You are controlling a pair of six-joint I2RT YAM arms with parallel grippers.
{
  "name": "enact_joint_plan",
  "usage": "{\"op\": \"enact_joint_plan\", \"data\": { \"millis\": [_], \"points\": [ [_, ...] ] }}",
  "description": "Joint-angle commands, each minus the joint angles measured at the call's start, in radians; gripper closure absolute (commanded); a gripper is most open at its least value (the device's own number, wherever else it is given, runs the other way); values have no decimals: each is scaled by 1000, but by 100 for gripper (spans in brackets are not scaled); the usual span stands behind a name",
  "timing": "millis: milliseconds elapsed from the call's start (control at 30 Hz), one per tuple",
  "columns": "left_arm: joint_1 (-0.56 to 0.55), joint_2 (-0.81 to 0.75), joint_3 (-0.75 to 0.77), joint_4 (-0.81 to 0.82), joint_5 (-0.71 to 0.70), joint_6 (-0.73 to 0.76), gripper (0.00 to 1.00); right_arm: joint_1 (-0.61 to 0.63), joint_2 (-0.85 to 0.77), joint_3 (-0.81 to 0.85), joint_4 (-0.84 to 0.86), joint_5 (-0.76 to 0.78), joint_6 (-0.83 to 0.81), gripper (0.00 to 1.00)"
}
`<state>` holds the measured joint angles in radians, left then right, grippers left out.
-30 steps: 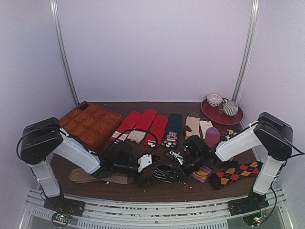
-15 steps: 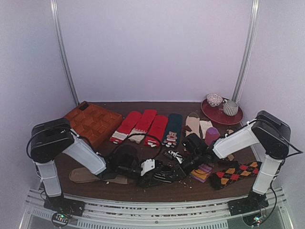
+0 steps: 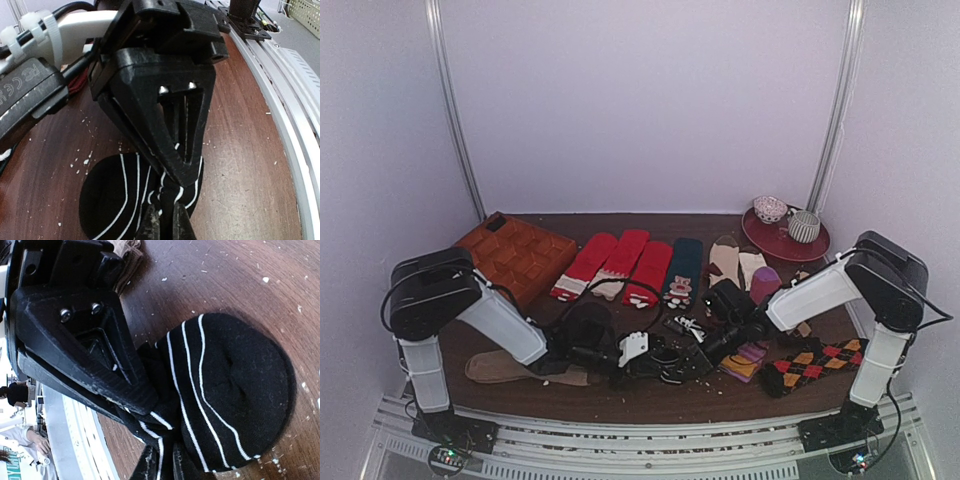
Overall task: Roll the socks
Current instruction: Roll the sock at the center of the board.
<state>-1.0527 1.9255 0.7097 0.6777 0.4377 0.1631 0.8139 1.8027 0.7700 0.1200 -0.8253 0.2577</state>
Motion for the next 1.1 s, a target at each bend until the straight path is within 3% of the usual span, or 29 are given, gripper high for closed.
{"op": "enact_joint_plan", "data": {
  "millis": [0,133,267,500,733,1067],
  "points": [
    [-6,49,29,-75,52,-35,100,1,52,-20,-131,62,-8,88],
    [-4,89,34,-144,33,-124,100,-6,-21,-46,-77,127,2,75],
    [-4,124,8,-194,31,-233,100,-7,-223,-135,113,302,-10,65],
    [2,178,-75,-156,34,-393,100,70,-512,-360,404,501,-250,56],
    [32,214,-119,-133,62,-472,100,187,-425,-386,448,589,-397,56],
    [37,240,-130,-131,74,-491,100,258,-308,-344,467,629,-445,56]
  ]
}}
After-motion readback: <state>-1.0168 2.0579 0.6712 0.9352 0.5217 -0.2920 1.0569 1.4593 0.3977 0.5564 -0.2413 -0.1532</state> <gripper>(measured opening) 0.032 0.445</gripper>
